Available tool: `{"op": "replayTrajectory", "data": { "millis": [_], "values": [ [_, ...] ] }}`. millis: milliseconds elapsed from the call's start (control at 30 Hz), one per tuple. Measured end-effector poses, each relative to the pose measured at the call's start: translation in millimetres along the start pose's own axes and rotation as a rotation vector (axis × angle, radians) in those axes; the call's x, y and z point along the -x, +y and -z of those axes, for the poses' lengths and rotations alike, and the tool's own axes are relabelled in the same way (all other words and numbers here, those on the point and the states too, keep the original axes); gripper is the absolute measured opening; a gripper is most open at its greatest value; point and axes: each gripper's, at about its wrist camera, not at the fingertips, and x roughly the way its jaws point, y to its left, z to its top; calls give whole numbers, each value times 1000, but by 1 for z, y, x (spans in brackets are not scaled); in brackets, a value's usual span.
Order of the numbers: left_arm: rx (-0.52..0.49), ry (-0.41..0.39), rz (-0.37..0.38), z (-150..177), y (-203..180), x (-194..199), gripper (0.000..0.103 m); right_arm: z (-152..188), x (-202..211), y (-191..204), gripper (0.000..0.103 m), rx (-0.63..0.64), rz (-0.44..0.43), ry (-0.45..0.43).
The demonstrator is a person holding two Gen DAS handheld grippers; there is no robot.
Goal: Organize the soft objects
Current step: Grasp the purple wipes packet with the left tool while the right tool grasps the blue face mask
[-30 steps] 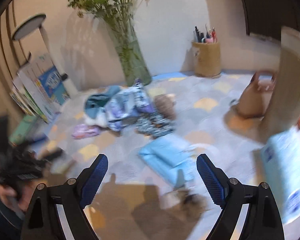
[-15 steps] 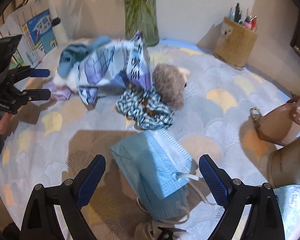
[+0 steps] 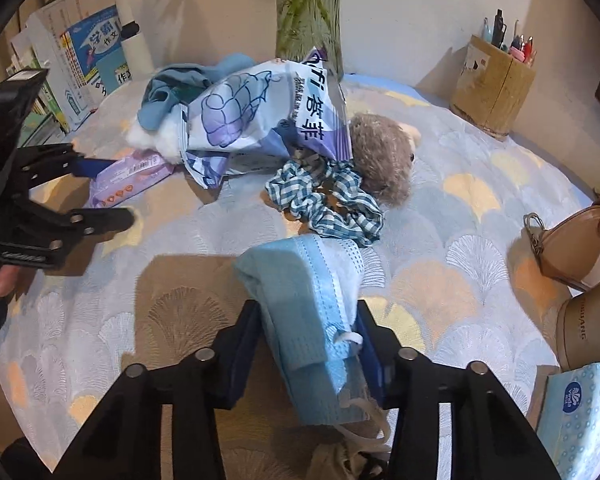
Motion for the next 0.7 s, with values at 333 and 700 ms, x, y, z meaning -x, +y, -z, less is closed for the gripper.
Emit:
{"op": "replayTrajectory", "data": {
  "millis": [333,700],
  "values": [
    [115,-97,13,28,-12,46,35,-2,41,28,16,3,-180,-113],
    [161,-255,64,39,-44,107,35,9,106,22,16,-146,-265,-281]
  ]
}}
